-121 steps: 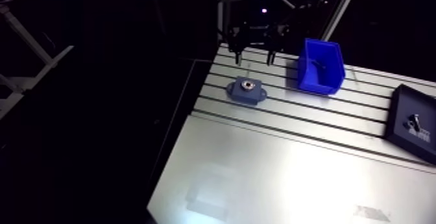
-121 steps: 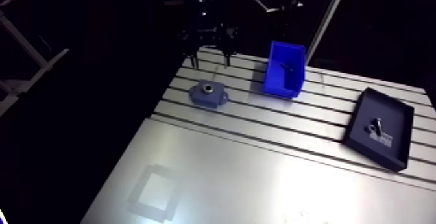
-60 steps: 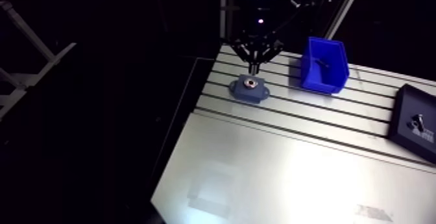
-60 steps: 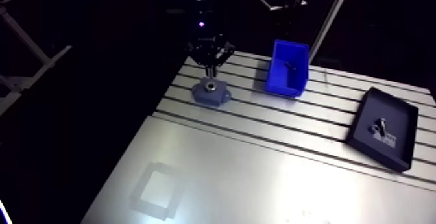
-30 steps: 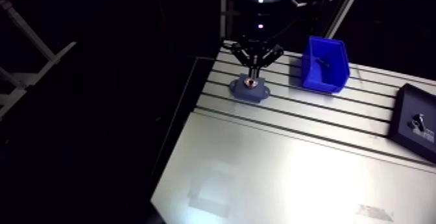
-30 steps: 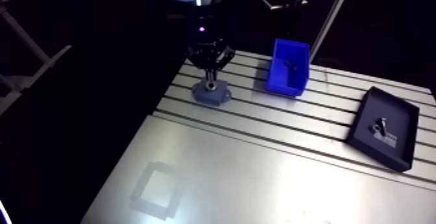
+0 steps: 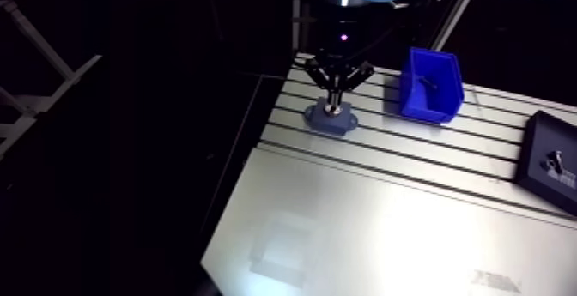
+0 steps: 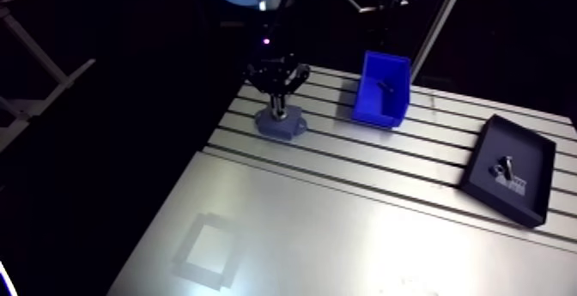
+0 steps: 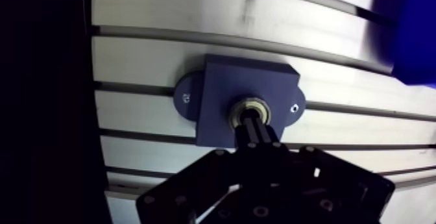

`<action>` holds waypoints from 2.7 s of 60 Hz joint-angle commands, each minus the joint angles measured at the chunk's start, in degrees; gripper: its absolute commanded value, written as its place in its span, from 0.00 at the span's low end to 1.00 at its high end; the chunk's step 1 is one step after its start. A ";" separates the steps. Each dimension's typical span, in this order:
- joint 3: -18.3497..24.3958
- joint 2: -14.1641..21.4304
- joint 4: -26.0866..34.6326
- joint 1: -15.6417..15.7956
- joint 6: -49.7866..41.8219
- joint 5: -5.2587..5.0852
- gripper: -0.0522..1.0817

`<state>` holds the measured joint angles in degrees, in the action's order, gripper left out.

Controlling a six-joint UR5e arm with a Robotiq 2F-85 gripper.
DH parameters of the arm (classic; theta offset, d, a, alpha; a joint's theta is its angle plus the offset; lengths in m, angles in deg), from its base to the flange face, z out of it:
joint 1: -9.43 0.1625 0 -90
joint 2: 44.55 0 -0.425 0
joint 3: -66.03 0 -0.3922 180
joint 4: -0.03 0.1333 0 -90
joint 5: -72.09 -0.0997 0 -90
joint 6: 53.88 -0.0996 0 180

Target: Pick up the bearing and press it into the housing until flush.

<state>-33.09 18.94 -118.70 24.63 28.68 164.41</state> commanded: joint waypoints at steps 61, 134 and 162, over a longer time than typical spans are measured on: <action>0.11 -1.58 -1.56 0.01 0.45 -0.26 1.00; -0.86 -1.07 -1.47 0.36 0.45 0.27 1.00; -0.95 -0.88 -1.47 0.27 0.45 0.18 1.00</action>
<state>-33.97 18.04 -120.16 24.91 29.12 164.64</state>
